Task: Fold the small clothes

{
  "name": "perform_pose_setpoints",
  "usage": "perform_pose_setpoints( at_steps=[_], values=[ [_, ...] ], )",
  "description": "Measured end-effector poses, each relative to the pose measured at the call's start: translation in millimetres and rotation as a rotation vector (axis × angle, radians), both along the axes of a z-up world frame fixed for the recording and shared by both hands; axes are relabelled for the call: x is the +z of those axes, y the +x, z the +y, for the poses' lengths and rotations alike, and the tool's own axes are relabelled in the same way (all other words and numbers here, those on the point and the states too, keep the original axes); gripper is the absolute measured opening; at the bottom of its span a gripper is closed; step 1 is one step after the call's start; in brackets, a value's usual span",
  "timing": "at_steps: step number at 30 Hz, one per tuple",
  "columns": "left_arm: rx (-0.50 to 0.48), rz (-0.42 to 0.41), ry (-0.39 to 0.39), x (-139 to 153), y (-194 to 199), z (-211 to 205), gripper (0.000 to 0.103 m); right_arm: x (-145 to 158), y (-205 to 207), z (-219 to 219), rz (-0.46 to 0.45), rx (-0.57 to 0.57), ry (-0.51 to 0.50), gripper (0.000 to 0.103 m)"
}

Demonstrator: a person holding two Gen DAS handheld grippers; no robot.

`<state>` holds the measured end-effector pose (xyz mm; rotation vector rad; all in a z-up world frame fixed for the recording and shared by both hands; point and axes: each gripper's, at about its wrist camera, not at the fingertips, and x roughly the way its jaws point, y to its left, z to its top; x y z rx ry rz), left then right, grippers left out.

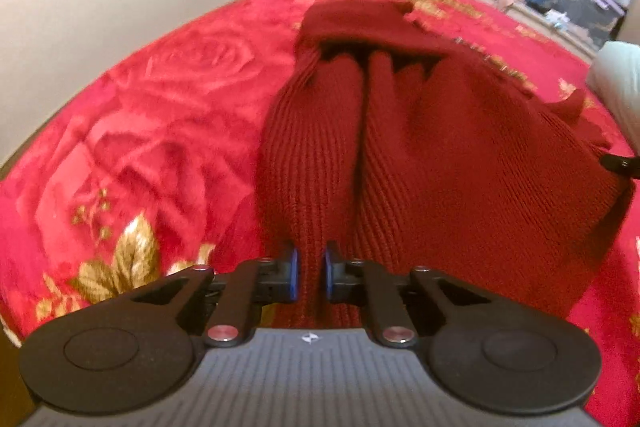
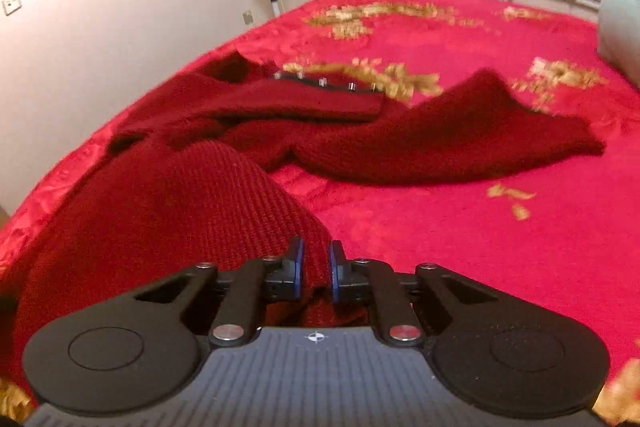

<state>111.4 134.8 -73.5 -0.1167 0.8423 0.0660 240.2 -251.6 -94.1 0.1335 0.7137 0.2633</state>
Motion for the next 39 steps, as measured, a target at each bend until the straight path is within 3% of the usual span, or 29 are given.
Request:
perform_pose_setpoints(
  at_steps=[6, 9, 11, 13, 16, 18, 19, 21, 22, 25, 28, 31, 33, 35, 38, 39],
  values=[
    [-0.067, -0.152, -0.089, 40.7, -35.4, -1.3, 0.007, 70.3, -97.0, -47.9, -0.095, -0.071, 0.049, 0.010],
    [-0.116, -0.171, -0.160, 58.4, -61.0, 0.7, 0.007, 95.3, -152.3, -72.0, -0.129, -0.147, 0.075, 0.010],
    [-0.142, -0.149, -0.118, 58.8, -73.2, -1.5, 0.007, 103.4, -187.3, -80.3, -0.135, -0.192, 0.070, 0.010],
    [-0.147, -0.068, -0.108, 45.9, -77.6, 1.2, 0.007, 95.8, -211.8, -80.6, -0.061, -0.234, 0.043, 0.010],
    [-0.140, 0.080, -0.154, 20.1, -71.3, 7.9, 0.009, 59.1, -219.4, -72.4, 0.101, -0.220, -0.026, 0.011],
    [-0.107, 0.107, -0.202, 14.2, -65.8, 15.5, 0.014, 42.1, -217.7, -67.9, 0.107, -0.261, -0.134, 0.014],
    [-0.099, 0.104, -0.211, 13.9, -63.3, 17.7, 0.018, 39.0, -216.5, -70.5, 0.092, -0.277, -0.134, 0.017],
    [-0.086, 0.104, -0.225, 11.4, -56.7, 22.6, 0.044, 33.3, -210.5, -81.4, 0.078, -0.294, -0.060, 0.043],
    [-0.076, 0.108, -0.241, 9.7, -53.6, 22.3, 0.046, 29.6, -206.1, -85.9, 0.083, -0.299, -0.021, 0.047],
    [-0.076, 0.133, -0.256, 0.8, -42.4, 17.6, 0.046, 6.7, -188.8, -85.1, 0.120, -0.276, -0.003, 0.048],
    [-0.066, 0.160, -0.190, -12.4, -32.2, 11.7, 0.046, -21.8, -173.8, -83.8, 0.199, -0.299, -0.046, 0.048],
    [-0.043, 0.197, -0.153, -26.4, -26.5, 11.3, 0.045, -37.9, -164.7, -86.6, 0.250, -0.326, 0.007, 0.048],
    [-0.050, 0.208, -0.142, -31.3, -25.7, 9.7, 0.027, -39.7, -163.4, -85.6, 0.248, -0.328, -0.005, 0.050],
    [-0.090, 0.192, -0.115, -31.9, -26.3, 2.9, 0.013, -39.0, -164.9, -81.3, 0.239, -0.319, -0.019, 0.044],
    [-0.128, 0.143, -0.054, -24.9, -32.2, -4.8, 0.010, -36.4, -166.5, -71.7, 0.214, -0.255, -0.028, 0.013],
    [-0.113, 0.115, -0.060, -18.5, -36.3, -1.9, 0.010, -36.9, -166.3, -71.1, 0.204, -0.233, -0.031, 0.010]
  ],
)
